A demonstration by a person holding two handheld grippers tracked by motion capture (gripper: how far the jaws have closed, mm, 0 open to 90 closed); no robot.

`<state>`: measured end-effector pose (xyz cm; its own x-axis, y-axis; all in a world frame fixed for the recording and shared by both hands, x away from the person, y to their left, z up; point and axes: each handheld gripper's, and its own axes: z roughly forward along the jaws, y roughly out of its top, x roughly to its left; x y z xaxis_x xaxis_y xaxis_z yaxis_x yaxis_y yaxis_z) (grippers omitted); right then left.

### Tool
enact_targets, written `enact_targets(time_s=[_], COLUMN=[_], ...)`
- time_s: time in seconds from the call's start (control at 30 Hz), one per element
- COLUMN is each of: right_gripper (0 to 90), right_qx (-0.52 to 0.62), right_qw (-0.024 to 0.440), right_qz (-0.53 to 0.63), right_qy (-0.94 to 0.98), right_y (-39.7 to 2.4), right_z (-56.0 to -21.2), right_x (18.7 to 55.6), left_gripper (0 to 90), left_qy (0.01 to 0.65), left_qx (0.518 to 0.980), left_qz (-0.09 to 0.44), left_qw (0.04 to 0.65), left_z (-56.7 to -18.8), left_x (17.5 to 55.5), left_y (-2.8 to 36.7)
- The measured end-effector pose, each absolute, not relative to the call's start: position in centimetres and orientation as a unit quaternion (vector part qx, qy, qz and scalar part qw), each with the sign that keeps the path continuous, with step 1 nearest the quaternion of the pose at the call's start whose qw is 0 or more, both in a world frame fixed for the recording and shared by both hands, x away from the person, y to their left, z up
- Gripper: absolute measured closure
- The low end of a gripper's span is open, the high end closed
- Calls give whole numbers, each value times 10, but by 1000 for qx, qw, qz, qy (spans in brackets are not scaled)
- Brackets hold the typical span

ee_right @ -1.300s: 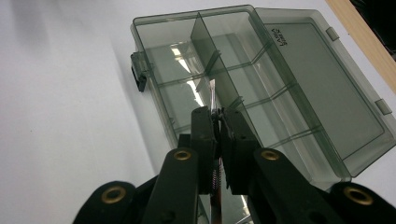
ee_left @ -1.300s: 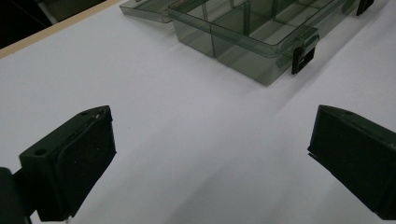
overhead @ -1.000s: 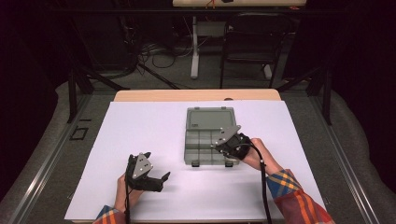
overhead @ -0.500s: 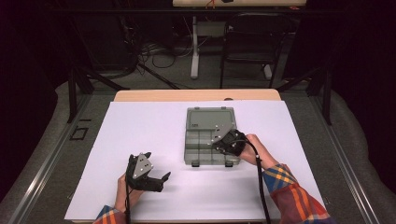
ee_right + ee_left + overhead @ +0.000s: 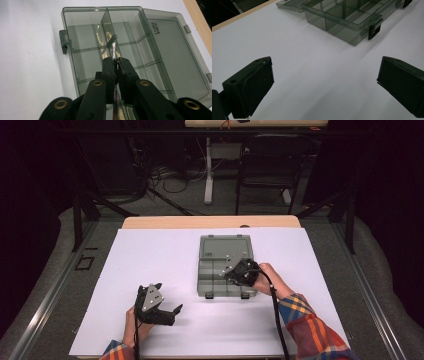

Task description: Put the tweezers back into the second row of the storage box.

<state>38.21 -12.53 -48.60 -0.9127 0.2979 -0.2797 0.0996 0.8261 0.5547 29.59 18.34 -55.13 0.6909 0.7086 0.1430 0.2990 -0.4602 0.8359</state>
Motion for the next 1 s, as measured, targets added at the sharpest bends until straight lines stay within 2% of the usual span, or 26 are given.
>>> enact_targets(time_s=[0.87,0.97,1.0], right_gripper=[840,833,799], right_qx=[90,91,89], right_qw=[164,159,159], right_qz=[262,257,257], right_qy=[947,949,949], right_y=[-113,-111,-110], right_z=[-501,-504,-504], right_x=[384,384,384], left_gripper=[1,1,1], left_qy=[307,308,307], left_qx=[819,818,819], left_qz=[244,244,245], left_qw=[419,419,419], left_z=[-551,-551,-551], left_x=[296,295,295], left_y=[183,183,183])
